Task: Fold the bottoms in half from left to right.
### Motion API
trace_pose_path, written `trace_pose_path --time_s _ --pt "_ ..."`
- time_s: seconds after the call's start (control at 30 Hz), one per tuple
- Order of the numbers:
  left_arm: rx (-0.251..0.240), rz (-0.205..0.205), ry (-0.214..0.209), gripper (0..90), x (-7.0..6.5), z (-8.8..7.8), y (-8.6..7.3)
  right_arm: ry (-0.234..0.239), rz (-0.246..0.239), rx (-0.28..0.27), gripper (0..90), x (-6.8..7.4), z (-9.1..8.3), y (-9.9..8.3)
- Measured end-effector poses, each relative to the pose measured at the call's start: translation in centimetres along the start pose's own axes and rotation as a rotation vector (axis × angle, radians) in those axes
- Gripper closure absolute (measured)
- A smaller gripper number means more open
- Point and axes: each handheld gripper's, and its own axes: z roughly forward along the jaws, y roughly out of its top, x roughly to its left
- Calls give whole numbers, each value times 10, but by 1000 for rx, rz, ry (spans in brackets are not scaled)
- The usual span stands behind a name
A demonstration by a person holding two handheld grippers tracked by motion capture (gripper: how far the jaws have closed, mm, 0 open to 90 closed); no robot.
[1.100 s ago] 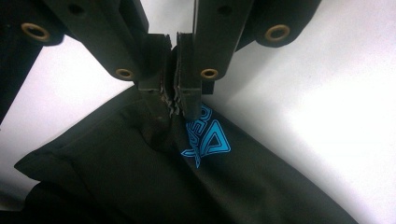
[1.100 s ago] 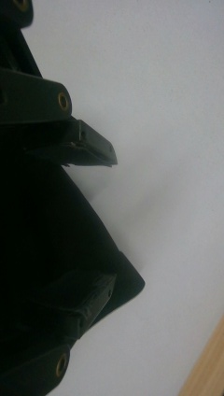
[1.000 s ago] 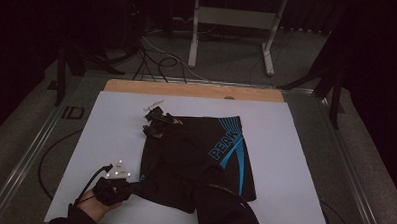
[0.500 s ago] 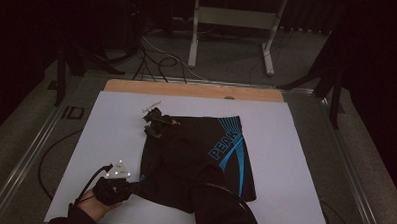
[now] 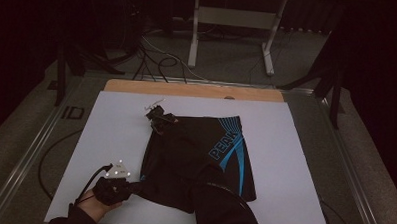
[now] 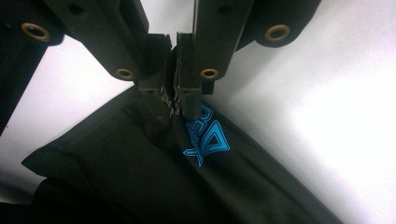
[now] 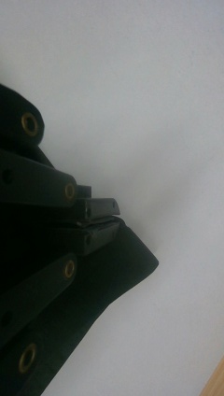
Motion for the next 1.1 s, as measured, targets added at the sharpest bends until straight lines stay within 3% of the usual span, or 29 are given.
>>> trace_pose_path --time_s 0.37,0.63,1.1 --pt "-28 7 -15 858 -6 -6 6 12 -51 -35 894 -5 -14 2" --pt "-42 19 -25 858 -11 -7 10 15 -47 -44 895 -5 -25 2" --pt "-57 50 -39 858 -21 -7 23 8 -44 -82 897 -19 -54 1"
